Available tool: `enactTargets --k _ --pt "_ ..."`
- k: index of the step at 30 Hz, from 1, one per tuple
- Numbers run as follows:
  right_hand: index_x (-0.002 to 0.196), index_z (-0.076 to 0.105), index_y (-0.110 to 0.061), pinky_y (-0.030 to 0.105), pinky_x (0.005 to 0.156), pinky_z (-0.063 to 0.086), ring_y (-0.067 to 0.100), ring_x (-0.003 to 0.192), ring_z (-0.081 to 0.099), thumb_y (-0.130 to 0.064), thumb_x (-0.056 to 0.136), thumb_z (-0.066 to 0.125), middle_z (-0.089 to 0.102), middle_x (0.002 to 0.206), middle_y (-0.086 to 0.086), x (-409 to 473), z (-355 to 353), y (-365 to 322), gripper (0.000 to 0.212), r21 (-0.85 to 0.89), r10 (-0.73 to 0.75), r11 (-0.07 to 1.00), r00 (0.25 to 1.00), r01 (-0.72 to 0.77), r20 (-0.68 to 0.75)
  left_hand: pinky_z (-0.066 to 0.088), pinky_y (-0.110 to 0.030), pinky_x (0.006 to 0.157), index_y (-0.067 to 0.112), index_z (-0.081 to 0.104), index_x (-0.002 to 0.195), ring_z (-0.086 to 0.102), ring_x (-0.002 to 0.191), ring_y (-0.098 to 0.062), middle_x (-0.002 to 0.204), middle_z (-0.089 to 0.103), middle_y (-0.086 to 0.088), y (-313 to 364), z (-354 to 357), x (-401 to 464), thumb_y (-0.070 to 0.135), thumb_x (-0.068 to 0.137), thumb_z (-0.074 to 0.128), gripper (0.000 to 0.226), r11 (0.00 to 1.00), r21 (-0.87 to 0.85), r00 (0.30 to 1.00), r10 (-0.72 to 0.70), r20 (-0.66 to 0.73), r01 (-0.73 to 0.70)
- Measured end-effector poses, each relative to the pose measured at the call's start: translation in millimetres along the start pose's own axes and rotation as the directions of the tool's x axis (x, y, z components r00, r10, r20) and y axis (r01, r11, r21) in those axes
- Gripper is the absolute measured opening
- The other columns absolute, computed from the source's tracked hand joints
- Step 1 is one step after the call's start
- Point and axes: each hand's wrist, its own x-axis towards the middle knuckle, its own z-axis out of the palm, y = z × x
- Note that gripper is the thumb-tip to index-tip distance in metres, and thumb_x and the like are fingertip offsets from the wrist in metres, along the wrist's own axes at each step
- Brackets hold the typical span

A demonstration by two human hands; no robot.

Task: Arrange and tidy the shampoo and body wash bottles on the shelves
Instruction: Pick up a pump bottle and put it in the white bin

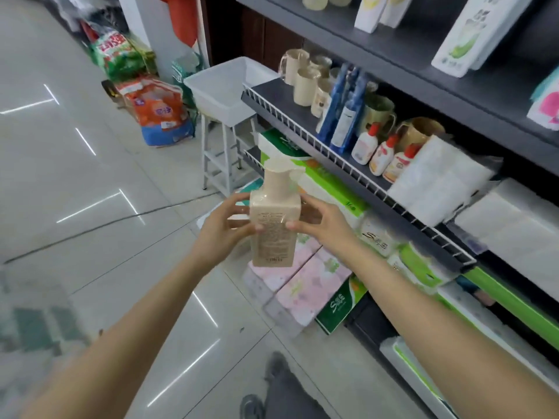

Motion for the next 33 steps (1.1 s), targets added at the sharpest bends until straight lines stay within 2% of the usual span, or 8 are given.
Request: enactTargets --k 2,5,10,19,22,27,30,33 --pt "0.12 0.055 -0.023 0.009 0.07 0.049 -0.012 0.08 0.064 -0.001 0.078 0.073 0.066 0.1 -0.005 27.1 15.1 0.9 0.051 0.011 0.014 1.0 1.0 -0.015 0.022 0.053 -0.026 0.082 0.027 0.052 0.125 0.065 0.096 -0.01 0.113 0.062 0.002 -13.0 -17.6 16.1 0.015 0.077 0.074 0.055 1.0 0.002 1.0 -0.011 -0.028 0.011" --pt "0.124 0.055 -0.021 0.013 0.07 0.051 -0.004 0.085 0.064 -0.003 0.077 0.074 0.066 0.102 -0.003 73.3 34.9 0.5 0.054 0.023 0.038 0.999 0.999 -0.039 0.039 0.049 -0.012 0.072 0.033 0.049 0.123 0.064 0.093 -0.005 0.107 0.06 0.014 -26.3 -44.6 45.1 0.017 0.08 0.071 0.05 1.0 0.016 0.999 -0.023 -0.049 0.024" --pt "0.132 0.051 -0.014 0.03 0.09 0.051 0.019 0.103 0.064 -0.01 0.078 0.075 0.065 0.114 0.006 162.9 65.1 -15.3 0.06 0.012 0.046 0.999 0.998 -0.047 0.051 0.048 -0.012 0.078 0.024 0.052 0.125 0.064 0.097 -0.009 0.104 0.062 0.01 -38.9 -96.5 104.7 0.017 0.084 0.067 0.045 0.999 0.017 0.991 -0.045 -0.125 0.047" --pt "0.121 0.052 -0.014 0.004 0.061 0.046 -0.001 0.085 0.059 -0.006 0.081 0.072 0.063 0.105 -0.003 305.0 116.2 -56.7 0.046 0.068 0.096 0.992 0.992 -0.102 0.083 0.051 -0.021 0.085 0.026 0.053 0.122 0.06 0.096 0.003 0.106 0.062 0.006 -41.3 -202.6 213.7 0.015 0.085 0.065 0.04 0.997 0.053 0.988 -0.046 -0.146 0.054" --pt "0.115 0.052 -0.022 0.01 0.068 0.049 0.002 0.09 0.062 -0.008 0.08 0.073 0.064 0.102 -0.007 353.6 131.9 -72.3 0.043 0.069 0.084 0.994 0.993 -0.09 0.082 0.052 -0.019 0.081 0.027 0.052 0.124 0.063 0.088 0.001 0.101 0.061 0.009 -40.4 -240.8 255.0 0.018 0.086 0.065 0.041 0.994 0.08 0.99 -0.057 -0.131 0.068" --pt "0.125 0.053 -0.018 0.03 0.086 0.054 0.011 0.102 0.063 -0.015 0.078 0.076 0.065 0.115 -0.002 437.0 161.7 -100.2 0.052 0.09 0.101 0.991 0.995 -0.1 0.001 0.048 -0.009 0.067 0.027 0.049 0.128 0.062 0.094 -0.008 0.101 0.058 0.008 -39.2 -310.2 335.5 0.018 0.087 0.064 0.044 0.996 0.08 0.998 -0.044 -0.042 0.047" --pt "0.119 0.055 -0.023 0.039 0.094 0.051 0.015 0.107 0.062 -0.015 0.077 0.076 0.066 0.114 0.001 481.8 176.8 -116.1 0.048 0.107 0.098 0.99 0.993 -0.091 -0.069 0.049 -0.012 0.076 0.023 0.048 0.13 0.061 0.097 -0.01 0.104 0.058 0.005 -36.5 -346.7 383.4 0.018 0.087 0.063 0.046 0.993 0.111 0.999 -0.048 0.013 0.047" --pt "0.115 0.056 -0.025 0.031 0.085 0.054 0.012 0.102 0.063 -0.015 0.078 0.076 0.067 0.109 -0.001 522.2 184.9 -128.7 0.043 0.12 0.088 0.99 0.99 -0.074 -0.112 0.049 -0.029 0.091 0.025 0.048 0.132 0.061 0.096 -0.007 0.114 0.059 -0.002 -36.1 -375.1 430.3 0.019 0.087 0.063 0.049 0.99 0.14 0.996 -0.036 0.076 0.025"
